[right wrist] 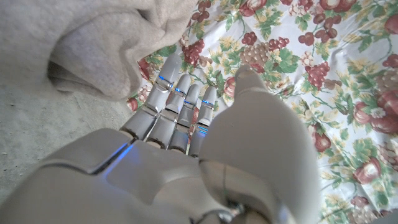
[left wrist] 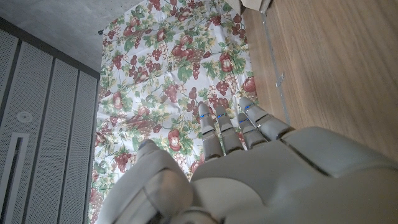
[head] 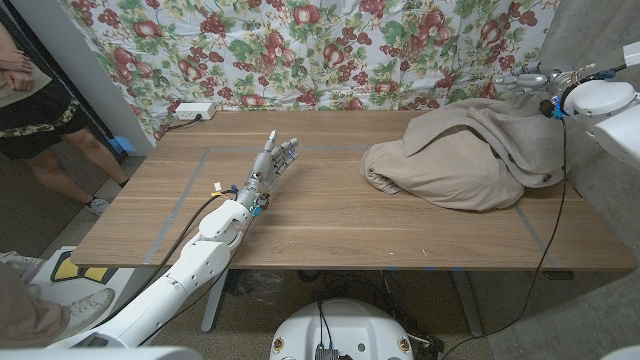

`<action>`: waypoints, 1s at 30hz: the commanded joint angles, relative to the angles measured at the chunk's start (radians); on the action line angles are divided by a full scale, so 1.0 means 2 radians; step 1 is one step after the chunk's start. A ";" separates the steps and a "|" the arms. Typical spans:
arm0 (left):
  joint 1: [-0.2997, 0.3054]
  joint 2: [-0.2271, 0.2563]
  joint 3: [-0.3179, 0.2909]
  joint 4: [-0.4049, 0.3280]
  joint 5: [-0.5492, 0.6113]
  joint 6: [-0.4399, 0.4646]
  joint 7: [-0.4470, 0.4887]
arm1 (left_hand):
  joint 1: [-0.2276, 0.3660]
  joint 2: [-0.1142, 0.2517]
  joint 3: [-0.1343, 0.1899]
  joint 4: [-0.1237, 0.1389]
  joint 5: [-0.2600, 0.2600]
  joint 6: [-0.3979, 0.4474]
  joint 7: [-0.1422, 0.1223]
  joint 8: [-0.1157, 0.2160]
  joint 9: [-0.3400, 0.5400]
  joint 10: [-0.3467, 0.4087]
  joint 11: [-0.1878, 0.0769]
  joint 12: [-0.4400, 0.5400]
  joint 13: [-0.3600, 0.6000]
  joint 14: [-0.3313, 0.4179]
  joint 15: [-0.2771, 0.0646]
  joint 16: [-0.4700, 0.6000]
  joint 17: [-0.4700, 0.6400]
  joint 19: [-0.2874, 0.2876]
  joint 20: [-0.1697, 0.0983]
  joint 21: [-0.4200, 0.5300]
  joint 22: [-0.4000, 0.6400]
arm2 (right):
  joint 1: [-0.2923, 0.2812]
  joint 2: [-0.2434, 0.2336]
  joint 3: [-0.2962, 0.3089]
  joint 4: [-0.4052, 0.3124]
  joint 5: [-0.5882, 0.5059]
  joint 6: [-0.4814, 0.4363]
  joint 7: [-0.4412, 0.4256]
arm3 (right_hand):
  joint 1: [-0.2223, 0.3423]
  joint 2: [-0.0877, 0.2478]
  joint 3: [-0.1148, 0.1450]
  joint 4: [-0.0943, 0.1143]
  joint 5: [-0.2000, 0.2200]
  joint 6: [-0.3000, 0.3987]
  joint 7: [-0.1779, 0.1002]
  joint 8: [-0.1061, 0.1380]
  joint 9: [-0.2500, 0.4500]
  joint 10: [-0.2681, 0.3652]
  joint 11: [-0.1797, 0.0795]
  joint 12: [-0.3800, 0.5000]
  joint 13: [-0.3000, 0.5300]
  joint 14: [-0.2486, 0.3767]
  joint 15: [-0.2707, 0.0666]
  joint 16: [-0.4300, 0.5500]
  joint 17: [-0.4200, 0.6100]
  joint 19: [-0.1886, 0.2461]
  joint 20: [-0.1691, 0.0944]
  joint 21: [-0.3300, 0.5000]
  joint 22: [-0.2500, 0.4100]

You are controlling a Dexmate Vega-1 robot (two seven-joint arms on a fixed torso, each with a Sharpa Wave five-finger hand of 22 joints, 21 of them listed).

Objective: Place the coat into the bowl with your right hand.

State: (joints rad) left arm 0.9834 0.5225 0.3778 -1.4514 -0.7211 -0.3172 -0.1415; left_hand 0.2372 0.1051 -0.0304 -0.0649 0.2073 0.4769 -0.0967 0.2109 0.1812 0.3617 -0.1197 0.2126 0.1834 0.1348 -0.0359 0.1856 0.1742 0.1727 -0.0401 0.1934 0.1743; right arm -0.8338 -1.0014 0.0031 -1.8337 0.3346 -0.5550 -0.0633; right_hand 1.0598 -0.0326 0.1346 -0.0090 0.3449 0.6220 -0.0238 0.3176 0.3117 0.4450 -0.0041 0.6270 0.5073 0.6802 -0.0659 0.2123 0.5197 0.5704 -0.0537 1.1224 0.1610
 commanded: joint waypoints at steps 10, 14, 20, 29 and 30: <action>0.005 0.010 -0.010 -0.020 0.002 -0.002 0.011 | -0.003 0.000 0.004 0.000 0.002 -0.003 -0.005 -0.004 0.001 -0.002 0.000 0.000 0.002 0.004 -0.058 0.001 0.002 0.001 -0.041 0.002 0.002 | -0.060 0.111 0.076 -0.033 0.101 0.131 0.007 | -0.118 0.051 -0.044 0.056 -0.004 -0.034 0.012 -0.031 -0.016 -0.007 0.018 -0.054 -0.045 -0.034 0.013 0.013 -0.020 -0.033 0.005 -0.042 0.003; 0.006 0.011 -0.013 -0.021 0.002 -0.006 0.012 | -0.003 0.000 0.005 -0.001 0.002 -0.014 -0.011 -0.009 0.001 -0.014 0.001 -0.006 0.002 0.003 -0.058 0.000 0.002 0.001 -0.041 0.002 0.002 | -0.071 0.136 0.069 -0.038 0.100 0.157 -0.015 | -0.141 0.089 -0.043 0.063 -0.012 -0.043 0.015 -0.040 -0.023 -0.012 0.020 -0.074 -0.060 -0.052 0.015 0.013 -0.031 -0.067 0.026 -0.068 0.003; 0.012 0.010 -0.018 -0.022 0.005 -0.017 0.019 | -0.001 0.000 0.008 -0.003 0.003 -0.039 -0.022 -0.016 0.001 -0.022 -0.008 -0.006 0.002 0.018 -0.070 0.004 0.002 0.005 -0.042 0.003 0.002 | -0.079 0.164 0.061 -0.023 0.124 0.199 -0.004 | -0.158 0.119 -0.024 0.069 -0.029 -0.040 0.011 -0.046 -0.030 -0.011 0.008 -0.097 -0.081 -0.096 0.016 0.008 -0.045 -0.123 0.029 -0.107 0.003; 0.017 0.020 -0.024 -0.020 -0.009 -0.014 0.003 | -0.001 -0.001 0.009 -0.004 0.004 -0.043 -0.023 -0.015 0.001 -0.028 -0.004 -0.007 0.003 0.014 -0.067 0.001 0.002 0.005 -0.043 0.003 0.002 | -0.072 0.165 0.042 -0.009 0.137 0.233 0.020 | -0.284 0.110 -0.023 0.094 -0.060 -0.111 0.005 -0.066 -0.040 -0.051 0.012 -0.150 -0.119 -0.178 0.047 -0.005 -0.079 -0.176 0.066 -0.171 0.003; 0.016 0.020 -0.023 -0.019 -0.011 -0.011 0.002 | -0.001 -0.001 0.009 -0.004 0.004 -0.043 -0.023 -0.015 0.001 -0.028 -0.004 -0.007 0.003 0.014 -0.066 0.001 0.002 0.005 -0.043 0.003 0.002 | -0.072 0.163 0.041 -0.008 0.138 0.234 0.022 | -0.301 0.106 -0.029 0.094 -0.061 -0.117 0.005 -0.066 -0.041 -0.058 0.012 -0.155 -0.122 -0.186 0.047 -0.007 -0.084 -0.180 0.071 -0.178 0.003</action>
State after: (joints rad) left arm 1.0029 0.5445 0.3470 -1.4911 -0.7195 -0.3429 -0.1165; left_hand 0.2373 0.1051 -0.0176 -0.0666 0.2073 0.3959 -0.1412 0.1811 0.1813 0.3110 -0.1268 0.1951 0.1834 0.1617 -0.0376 0.1856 0.1741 0.1758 -0.0370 0.1934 0.1744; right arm -0.9755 -0.6990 0.1164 -1.8729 0.5567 -0.2126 -0.0695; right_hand 0.5055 0.1912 0.0944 0.1776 0.2280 0.4067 -0.0153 0.1879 0.2313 0.3468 0.0202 0.3302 0.2722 0.3320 0.0234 0.2033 0.3632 0.2226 0.0790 0.7850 0.1656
